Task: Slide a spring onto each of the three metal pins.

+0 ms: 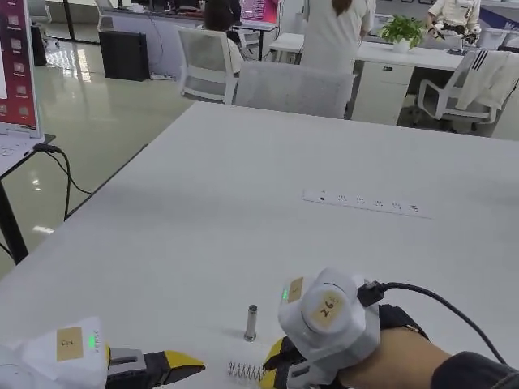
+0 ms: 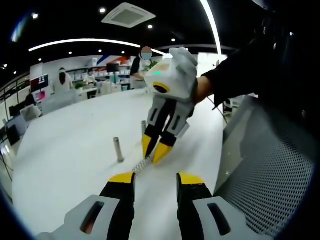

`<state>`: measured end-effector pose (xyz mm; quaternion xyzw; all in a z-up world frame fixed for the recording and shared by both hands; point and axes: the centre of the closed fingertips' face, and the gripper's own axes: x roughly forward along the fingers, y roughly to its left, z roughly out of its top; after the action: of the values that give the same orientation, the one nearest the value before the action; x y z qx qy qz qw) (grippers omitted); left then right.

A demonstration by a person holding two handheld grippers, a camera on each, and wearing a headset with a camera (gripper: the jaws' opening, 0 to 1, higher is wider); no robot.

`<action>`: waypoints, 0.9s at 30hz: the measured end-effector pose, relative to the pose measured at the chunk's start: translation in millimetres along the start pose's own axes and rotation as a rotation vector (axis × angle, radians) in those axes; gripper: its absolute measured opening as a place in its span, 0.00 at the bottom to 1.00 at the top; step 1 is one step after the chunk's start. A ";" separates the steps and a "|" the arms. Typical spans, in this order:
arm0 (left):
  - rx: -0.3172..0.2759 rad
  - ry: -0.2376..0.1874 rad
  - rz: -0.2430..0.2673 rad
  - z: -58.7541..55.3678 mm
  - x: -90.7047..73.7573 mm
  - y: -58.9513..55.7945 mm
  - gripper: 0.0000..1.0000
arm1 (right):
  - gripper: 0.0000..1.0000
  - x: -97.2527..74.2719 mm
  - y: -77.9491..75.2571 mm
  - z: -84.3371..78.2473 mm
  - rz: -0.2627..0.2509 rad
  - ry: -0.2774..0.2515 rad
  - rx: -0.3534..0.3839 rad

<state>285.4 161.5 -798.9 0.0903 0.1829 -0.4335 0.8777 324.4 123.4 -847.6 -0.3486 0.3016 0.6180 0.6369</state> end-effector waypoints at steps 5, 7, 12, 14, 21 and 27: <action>0.009 -0.003 -0.012 4.3 3.9 -2.0 0.26 | 0.07 -15.3 9.4 2.4 0.012 -0.009 -0.020; 0.015 -0.005 -0.019 6.8 6.0 -3.1 0.26 | 0.07 -20.9 13.7 4.1 0.016 -0.013 -0.032; 0.024 -0.011 -0.034 10.0 10.1 -5.5 0.25 | 0.07 -31.6 24.2 7.6 0.023 -0.020 -0.075; 0.030 -0.010 -0.042 10.8 11.4 -7.4 0.25 | 0.07 -34.6 27.6 9.0 0.029 -0.023 -0.085; 0.044 -0.007 -0.074 13.9 15.7 -15.0 0.23 | 0.07 -43.0 35.8 13.8 0.042 -0.022 -0.128; 0.057 -0.009 -0.101 16.4 19.0 -21.7 0.19 | 0.07 -45.2 40.4 18.2 0.055 -0.019 -0.157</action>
<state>282.8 129.3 -791.5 0.1041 0.1711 -0.4827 0.8526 280.8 111.9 -803.2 -0.3834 0.2556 0.6601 0.5932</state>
